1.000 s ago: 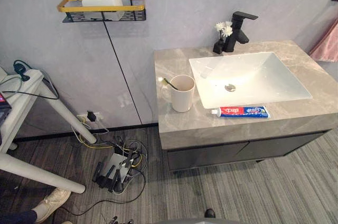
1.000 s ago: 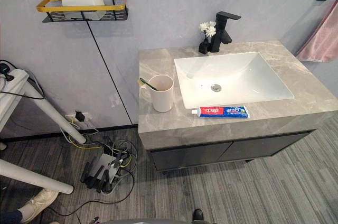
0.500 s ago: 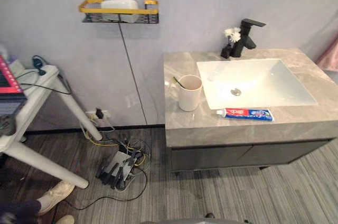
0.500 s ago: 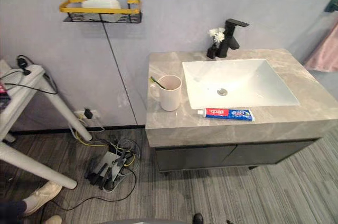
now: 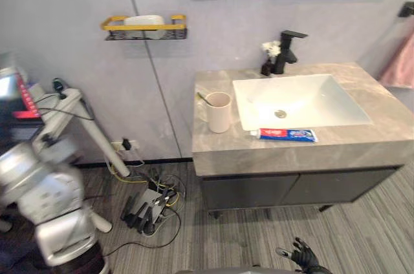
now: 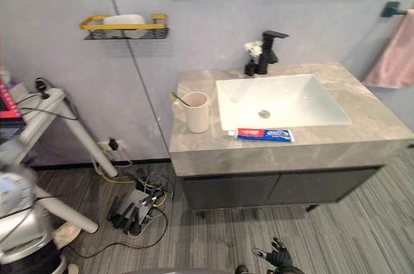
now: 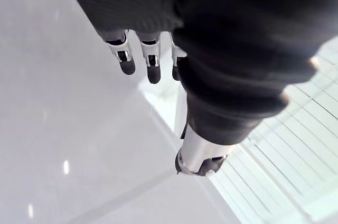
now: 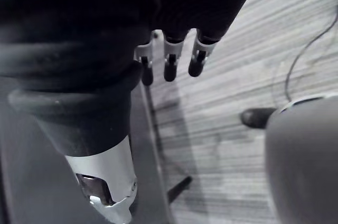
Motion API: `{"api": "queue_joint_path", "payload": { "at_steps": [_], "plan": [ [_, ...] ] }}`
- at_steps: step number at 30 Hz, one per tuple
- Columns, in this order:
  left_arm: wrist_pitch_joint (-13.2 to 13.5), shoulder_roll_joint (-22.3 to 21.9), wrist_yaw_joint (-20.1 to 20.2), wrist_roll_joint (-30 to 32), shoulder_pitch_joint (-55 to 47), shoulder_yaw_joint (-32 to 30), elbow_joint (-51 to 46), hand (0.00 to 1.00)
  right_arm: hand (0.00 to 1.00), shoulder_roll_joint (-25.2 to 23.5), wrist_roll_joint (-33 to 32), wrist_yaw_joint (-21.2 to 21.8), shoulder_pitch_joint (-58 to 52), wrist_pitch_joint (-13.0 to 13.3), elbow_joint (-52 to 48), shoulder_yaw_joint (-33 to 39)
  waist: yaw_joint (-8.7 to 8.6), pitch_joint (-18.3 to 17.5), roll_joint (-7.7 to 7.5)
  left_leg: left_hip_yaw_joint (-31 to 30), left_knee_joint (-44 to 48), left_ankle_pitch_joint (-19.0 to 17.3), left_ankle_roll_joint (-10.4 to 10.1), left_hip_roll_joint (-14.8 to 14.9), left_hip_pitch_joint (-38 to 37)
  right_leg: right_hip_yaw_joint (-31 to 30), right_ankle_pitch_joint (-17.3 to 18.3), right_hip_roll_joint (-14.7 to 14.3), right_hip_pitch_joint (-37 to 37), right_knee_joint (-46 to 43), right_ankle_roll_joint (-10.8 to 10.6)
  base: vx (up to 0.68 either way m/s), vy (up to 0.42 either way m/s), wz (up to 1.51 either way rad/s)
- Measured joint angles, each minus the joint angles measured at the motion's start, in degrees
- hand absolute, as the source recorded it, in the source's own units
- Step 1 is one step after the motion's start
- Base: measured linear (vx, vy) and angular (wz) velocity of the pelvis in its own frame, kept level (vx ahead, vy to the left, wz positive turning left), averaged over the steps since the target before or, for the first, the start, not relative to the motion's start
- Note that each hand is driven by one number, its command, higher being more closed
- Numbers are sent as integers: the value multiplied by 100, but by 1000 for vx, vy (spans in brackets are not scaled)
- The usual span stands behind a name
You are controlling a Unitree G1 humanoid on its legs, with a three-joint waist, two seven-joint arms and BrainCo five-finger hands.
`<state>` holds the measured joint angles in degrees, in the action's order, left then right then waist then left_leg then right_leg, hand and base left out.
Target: Organize washtable
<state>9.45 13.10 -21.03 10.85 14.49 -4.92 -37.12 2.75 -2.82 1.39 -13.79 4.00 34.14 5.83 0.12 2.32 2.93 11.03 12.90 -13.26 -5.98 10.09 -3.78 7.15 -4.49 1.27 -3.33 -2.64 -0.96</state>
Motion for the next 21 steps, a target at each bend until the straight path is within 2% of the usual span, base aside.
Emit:
{"api": "queue_joint_path", "payload": {
  "at_steps": [2, 6, 9, 12, 13, 14, 17, 21],
  "plan": [
    [95, -108, 319, -85, 323, 737, 285, 0, 0, -64, -8, 3, -18, 4, -556, -19, -62, 57, -34, 169, 54, -1, 0, 2, -37, -171, 33, -13, -152, -238, 5, -39, 33, -52],
    [121, -400, 899, -315, 769, 1997, 1277, 0, 0, -129, -24, 3, -73, 14, -1410, -18, -117, 211, -168, 356, 243, -101, 149, -109, -104, -412, 276, 132, -368, -777, -117, -93, 59, -24],
    [113, -575, 1127, -355, 982, 2486, 1820, 0, 0, -131, -245, 9, -190, 19, -1860, -129, -114, 196, -141, 540, 315, -200, 207, -170, -92, -529, 370, 199, -473, -827, -175, -83, 63, -21],
    [101, -705, 1260, -328, 1142, 2545, 2222, 0, 0, -128, -334, 17, -192, 22, -2077, -236, -109, 126, -68, 694, 253, -208, 210, -180, -85, -550, 329, 177, -503, -607, -238, -20, 47, -38],
    [78, -750, 1272, -205, 1198, 2545, 2427, 0, 0, -129, -338, 15, -196, 51, -2095, -267, -91, 33, -74, 794, 90, -187, 179, -180, -87, -583, 225, 177, -487, -327, -246, 59, 66, -40],
    [77, -723, 1300, -82, 1223, 2553, 2568, 0, 0, -129, -341, 12, -197, 105, -2094, -308, -94, -90, -60, 850, -60, -144, 120, -226, -86, -614, -30, 187, -467, -72, -209, 82, 68, -35],
    [24, -738, 1341, 90, 1484, 2618, 3212, 0, 0, -53, -401, 21, -187, 202, -2058, -410, -135, -121, -72, 764, -99, 13, 70, -212, -83, -574, -343, 142, -371, 283, -145, 118, 1, -2],
    [-92, -717, 1343, 379, 1809, 2762, 3950, 0, 0, 94, -524, 215, -138, 241, -1838, -707, -264, -110, -83, 439, 47, 39, 41, -100, -100, -497, -322, 23, -185, 376, -71, 100, -18, 9]
  ]
}}
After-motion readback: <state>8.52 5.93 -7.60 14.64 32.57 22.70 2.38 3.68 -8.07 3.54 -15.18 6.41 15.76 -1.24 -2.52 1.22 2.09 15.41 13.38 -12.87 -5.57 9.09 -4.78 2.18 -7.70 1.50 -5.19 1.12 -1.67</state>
